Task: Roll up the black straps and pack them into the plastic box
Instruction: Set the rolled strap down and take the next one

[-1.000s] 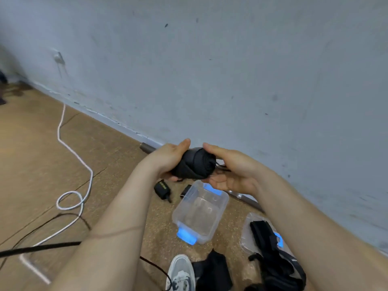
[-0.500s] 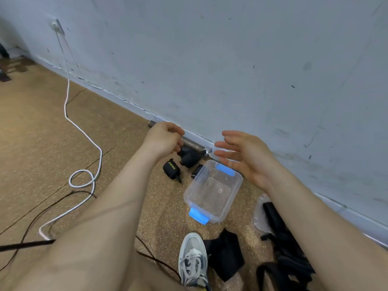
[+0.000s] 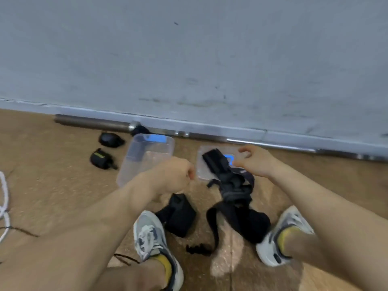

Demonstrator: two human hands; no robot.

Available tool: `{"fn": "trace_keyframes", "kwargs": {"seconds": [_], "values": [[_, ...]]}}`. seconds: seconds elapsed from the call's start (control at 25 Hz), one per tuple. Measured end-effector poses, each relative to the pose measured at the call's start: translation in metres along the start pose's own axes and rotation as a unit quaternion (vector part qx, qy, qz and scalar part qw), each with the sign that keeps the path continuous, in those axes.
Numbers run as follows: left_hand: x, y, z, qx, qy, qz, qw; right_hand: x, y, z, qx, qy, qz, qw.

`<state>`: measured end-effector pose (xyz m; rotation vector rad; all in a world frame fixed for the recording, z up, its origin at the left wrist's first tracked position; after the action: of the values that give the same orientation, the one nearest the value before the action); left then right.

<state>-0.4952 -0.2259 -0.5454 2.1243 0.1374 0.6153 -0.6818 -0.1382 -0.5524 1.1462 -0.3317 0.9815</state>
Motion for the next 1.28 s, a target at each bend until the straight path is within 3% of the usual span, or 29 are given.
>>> {"fn": "trace_keyframes", "kwargs": {"seconds": [0.16, 0.36, 0.52, 0.64, 0.72, 0.8, 0.84, 0.92, 1.0, 1.04, 1.12, 1.16, 1.24, 1.28], "values": [[-0.070, -0.089, -0.038, 0.061, -0.030, 0.045, 0.997, -0.032, -0.006, -0.106, -0.100, -0.139, 0.028, 0.985], [-0.098, -0.216, -0.019, 0.138, 0.044, 0.076, 0.986, -0.063, -0.055, -0.209, -0.222, -0.302, 0.100, 0.922], [-0.097, -0.268, 0.012, 0.129, 0.126, 0.078, 0.980, -0.096, -0.110, -0.242, -0.102, -0.269, 0.148, 0.946], [-0.106, -0.265, 0.031, 0.053, 0.169, 0.106, 0.978, -0.118, -0.146, -0.252, 0.021, -0.248, 0.141, 0.958], [-0.130, -0.238, 0.038, 0.030, 0.167, 0.068, 0.983, -0.137, -0.141, -0.240, -0.108, -0.238, 0.116, 0.958], [-0.163, -0.210, 0.031, 0.062, 0.127, -0.022, 0.990, -0.165, -0.124, -0.228, -0.332, -0.234, 0.103, 0.908], [-0.177, -0.207, 0.022, 0.073, 0.086, -0.036, 0.993, -0.177, -0.116, -0.217, -0.386, -0.220, 0.106, 0.890], [-0.181, -0.234, 0.004, 0.082, 0.006, 0.066, 0.994, -0.192, -0.103, -0.194, -0.328, -0.174, 0.083, 0.925], [-0.151, -0.272, 0.018, 0.043, -0.005, 0.175, 0.984, -0.201, -0.086, -0.183, -0.229, -0.152, 0.026, 0.961], [-0.133, -0.279, 0.035, 0.025, 0.007, 0.174, 0.984, -0.200, -0.071, -0.182, -0.233, -0.169, -0.003, 0.958], [-0.110, -0.267, 0.073, 0.082, 0.077, 0.065, 0.992, -0.199, -0.036, -0.193, -0.301, -0.226, -0.059, 0.925], [-0.103, -0.256, 0.095, 0.161, 0.154, -0.009, 0.975, -0.195, -0.017, -0.201, -0.358, -0.256, -0.079, 0.894], [-0.088, -0.243, 0.129, 0.345, 0.325, -0.107, 0.874, -0.187, 0.003, -0.204, -0.465, -0.279, -0.068, 0.837], [-0.086, -0.234, 0.134, 0.413, 0.366, -0.132, 0.823, -0.180, 0.007, -0.195, -0.484, -0.278, -0.033, 0.829]]}}
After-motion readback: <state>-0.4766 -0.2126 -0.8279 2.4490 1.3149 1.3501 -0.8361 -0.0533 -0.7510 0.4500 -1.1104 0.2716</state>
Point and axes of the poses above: each hand's wrist, its own x-axis away from the middle knuckle, its own y-axis out of the back of the hand, z = x × y, the point moved 10 cm from there along -x, towards the middle knuckle, and after that the axes turned 15 degrees about -y, right-handed, at the moved point
